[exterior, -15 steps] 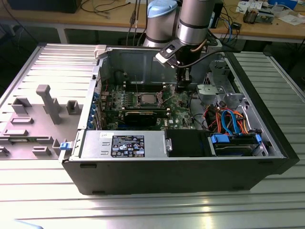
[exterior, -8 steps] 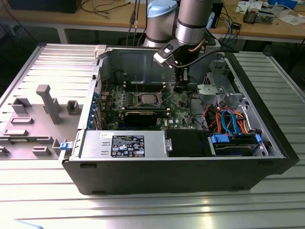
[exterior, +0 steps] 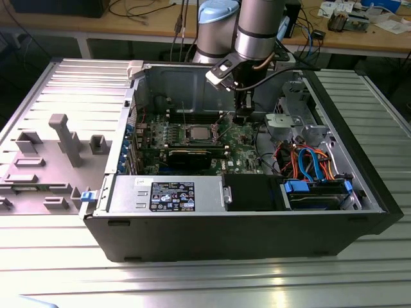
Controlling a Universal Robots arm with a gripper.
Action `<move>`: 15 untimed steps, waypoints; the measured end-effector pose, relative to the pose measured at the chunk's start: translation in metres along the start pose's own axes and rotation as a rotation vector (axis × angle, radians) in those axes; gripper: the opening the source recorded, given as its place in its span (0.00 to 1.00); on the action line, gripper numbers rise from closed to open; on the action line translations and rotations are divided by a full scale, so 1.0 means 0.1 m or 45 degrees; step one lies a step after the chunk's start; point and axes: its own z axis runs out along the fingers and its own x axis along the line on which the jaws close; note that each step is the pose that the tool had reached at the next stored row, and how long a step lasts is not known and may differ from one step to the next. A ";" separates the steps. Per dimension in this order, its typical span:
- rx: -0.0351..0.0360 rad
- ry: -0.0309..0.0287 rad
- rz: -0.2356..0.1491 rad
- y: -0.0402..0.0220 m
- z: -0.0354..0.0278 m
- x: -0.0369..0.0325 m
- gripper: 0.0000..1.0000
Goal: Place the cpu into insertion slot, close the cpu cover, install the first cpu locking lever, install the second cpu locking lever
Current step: 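Close the cpu cover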
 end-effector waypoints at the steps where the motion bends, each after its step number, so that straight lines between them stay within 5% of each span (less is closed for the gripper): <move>1: 0.0000 0.0001 0.000 0.000 0.000 0.000 0.11; 9: 0.0001 0.0000 0.000 -0.004 0.000 0.000 0.11; 15: 0.0000 0.0001 0.000 -0.087 0.000 0.004 0.11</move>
